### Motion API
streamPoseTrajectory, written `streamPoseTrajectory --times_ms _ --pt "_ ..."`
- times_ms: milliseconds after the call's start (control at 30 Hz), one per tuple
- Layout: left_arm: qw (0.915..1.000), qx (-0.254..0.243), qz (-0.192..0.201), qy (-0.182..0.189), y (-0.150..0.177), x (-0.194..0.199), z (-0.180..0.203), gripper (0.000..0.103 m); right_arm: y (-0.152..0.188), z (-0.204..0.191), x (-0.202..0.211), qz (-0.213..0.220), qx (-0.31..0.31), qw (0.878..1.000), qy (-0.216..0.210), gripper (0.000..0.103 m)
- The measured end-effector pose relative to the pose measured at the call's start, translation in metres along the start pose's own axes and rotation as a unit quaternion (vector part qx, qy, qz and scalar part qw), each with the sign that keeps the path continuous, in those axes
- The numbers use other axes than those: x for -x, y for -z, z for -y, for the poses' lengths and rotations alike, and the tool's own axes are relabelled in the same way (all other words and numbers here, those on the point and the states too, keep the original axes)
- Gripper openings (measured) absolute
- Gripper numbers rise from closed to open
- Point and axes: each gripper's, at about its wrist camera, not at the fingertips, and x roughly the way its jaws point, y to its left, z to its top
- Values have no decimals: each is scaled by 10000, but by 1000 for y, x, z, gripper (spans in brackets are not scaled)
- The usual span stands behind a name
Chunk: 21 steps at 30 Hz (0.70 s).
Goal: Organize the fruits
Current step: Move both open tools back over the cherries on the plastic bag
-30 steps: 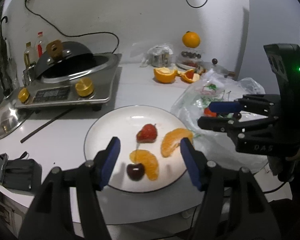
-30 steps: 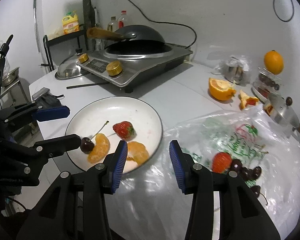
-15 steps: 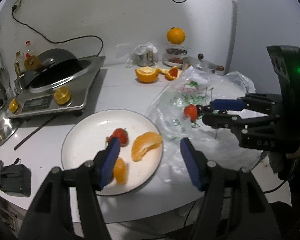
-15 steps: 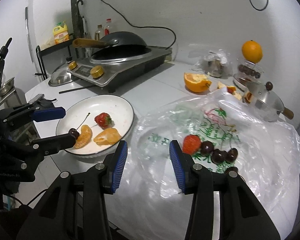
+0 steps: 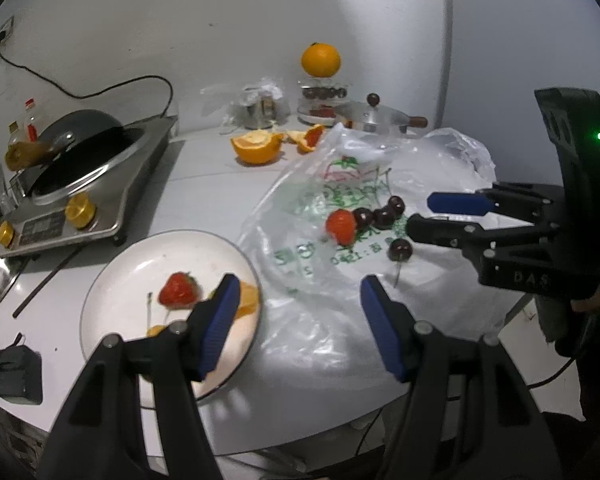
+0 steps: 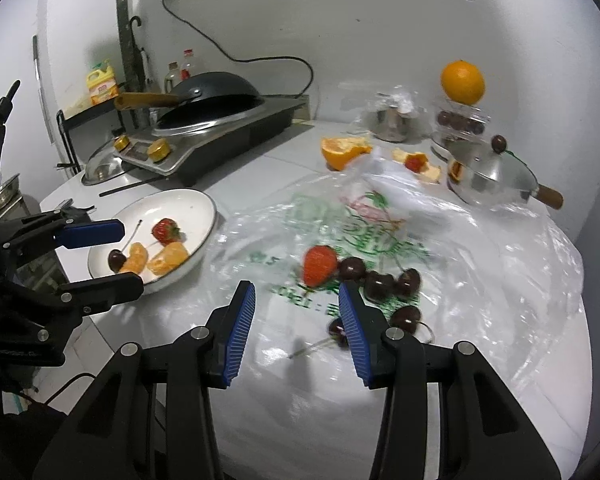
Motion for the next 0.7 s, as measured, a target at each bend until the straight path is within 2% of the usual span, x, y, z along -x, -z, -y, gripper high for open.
streamPoseTrajectory --times_ms 700 --pt "9987 -359 -313 186 -22 -41 55 64 21 63 9 7 -322 9994 104 46"
